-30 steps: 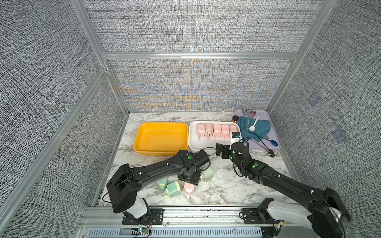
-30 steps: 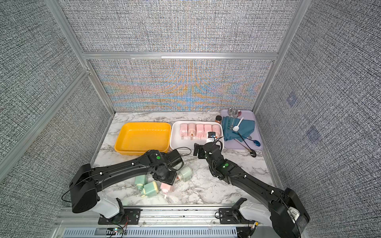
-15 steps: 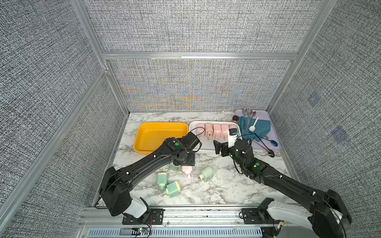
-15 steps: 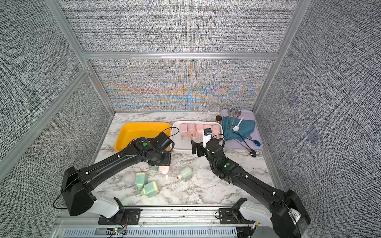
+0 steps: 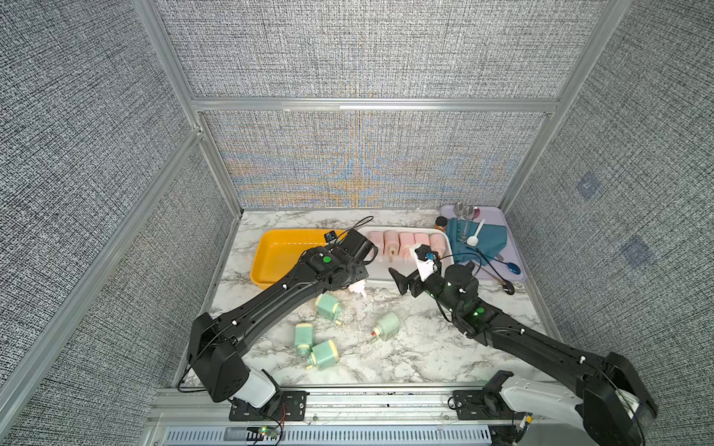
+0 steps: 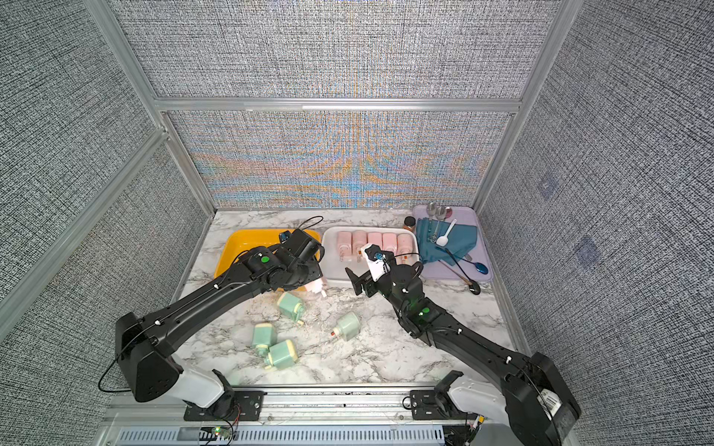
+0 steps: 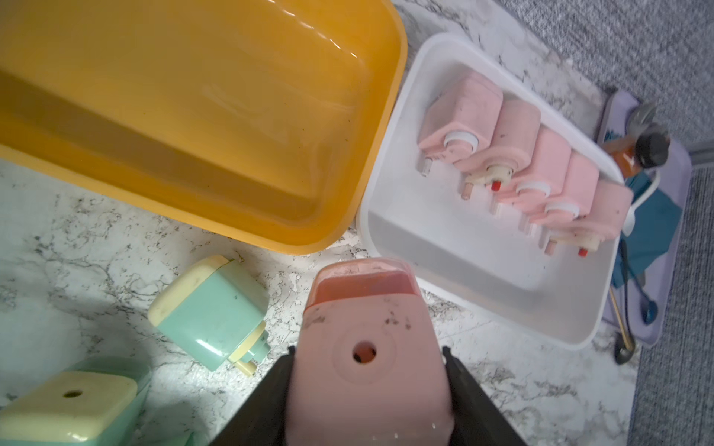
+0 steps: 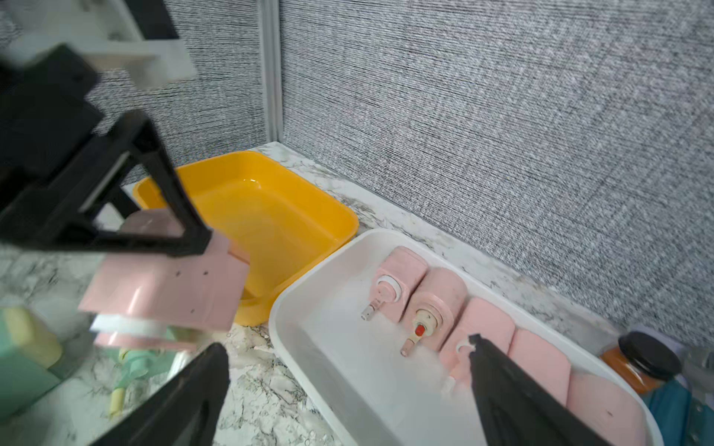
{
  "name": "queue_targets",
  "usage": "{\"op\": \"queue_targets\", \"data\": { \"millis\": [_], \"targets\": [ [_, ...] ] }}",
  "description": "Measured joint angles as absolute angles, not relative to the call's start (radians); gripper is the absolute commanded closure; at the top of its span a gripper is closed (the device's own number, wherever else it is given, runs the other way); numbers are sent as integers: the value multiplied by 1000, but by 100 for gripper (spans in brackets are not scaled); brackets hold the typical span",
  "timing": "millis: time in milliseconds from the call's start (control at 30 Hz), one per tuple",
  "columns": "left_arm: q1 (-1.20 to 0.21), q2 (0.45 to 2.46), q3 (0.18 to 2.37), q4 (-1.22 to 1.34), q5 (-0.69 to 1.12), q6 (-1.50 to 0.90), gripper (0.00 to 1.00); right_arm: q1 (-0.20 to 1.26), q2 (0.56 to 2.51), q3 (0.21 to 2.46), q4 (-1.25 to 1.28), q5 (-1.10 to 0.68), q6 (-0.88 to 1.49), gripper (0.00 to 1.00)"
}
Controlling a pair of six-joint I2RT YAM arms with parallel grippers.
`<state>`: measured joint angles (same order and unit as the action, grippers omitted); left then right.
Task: Place the pencil sharpeners by color into the storage box
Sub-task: Pick up the pencil sharpener from the center of the board.
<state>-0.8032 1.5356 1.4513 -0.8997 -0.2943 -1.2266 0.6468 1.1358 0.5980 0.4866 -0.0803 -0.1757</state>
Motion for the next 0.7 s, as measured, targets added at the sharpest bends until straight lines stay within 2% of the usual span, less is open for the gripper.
{"op": "queue_targets", "data": {
  "millis": [167,367,700],
  "targets": [
    [-788,1551,1476,-961,-323,-1459,100,655,1161,630,498,-223,-318,1],
    [-784,1534,1453,-966,-303,-1674,100,701,1275,740,455,-296,-456,4],
    [-784,1518,1425,-923,-239,-1803,100,734,1368,786,429,-349,-604,6]
  ]
}}
